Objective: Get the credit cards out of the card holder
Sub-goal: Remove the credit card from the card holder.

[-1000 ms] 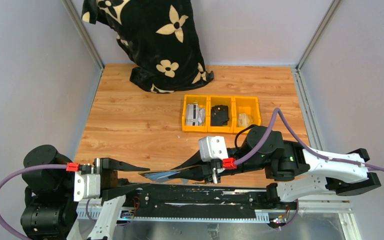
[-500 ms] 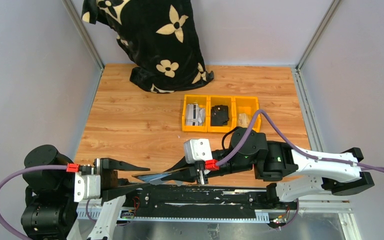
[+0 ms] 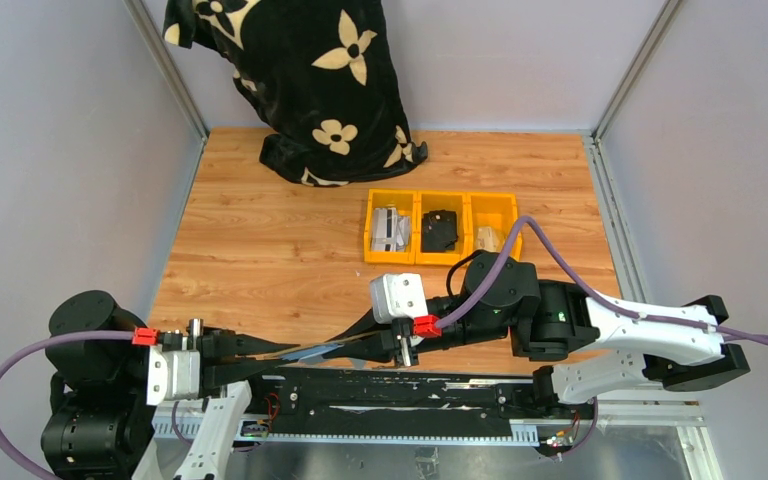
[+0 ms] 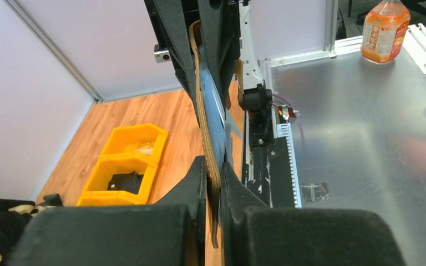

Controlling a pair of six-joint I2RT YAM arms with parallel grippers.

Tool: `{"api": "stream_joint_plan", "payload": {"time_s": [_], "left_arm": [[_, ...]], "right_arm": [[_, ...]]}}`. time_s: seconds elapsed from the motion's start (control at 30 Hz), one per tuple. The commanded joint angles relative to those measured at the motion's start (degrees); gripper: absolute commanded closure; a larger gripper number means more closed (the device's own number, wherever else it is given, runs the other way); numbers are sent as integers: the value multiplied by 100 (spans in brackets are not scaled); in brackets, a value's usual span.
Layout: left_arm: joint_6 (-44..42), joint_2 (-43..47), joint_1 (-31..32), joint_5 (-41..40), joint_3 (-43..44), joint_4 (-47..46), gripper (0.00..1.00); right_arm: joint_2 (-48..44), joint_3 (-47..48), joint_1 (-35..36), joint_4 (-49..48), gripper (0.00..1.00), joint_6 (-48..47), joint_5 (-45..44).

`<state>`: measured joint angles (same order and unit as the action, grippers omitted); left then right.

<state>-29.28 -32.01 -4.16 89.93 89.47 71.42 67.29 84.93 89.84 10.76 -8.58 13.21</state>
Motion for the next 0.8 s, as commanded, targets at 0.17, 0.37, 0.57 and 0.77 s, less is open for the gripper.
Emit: {"api": "stream_joint_plan", "payload": {"time_s": [0.17, 0.37, 0.57, 0.77], "left_arm": [[-213, -148, 13, -8, 155, -14, 100], [-326, -174, -16, -122, 281, -15, 100], [-395, -94, -225, -511, 376, -19, 100], [-621, -43, -312, -1114, 389, -13, 100]], "right_arm": [[73, 162, -37, -286, 96, 159, 575], [70, 53, -36, -367, 63, 172, 726], [56, -26, -37, -468, 60, 205, 672], [-139, -167, -40, -525, 32, 281, 566]]}}
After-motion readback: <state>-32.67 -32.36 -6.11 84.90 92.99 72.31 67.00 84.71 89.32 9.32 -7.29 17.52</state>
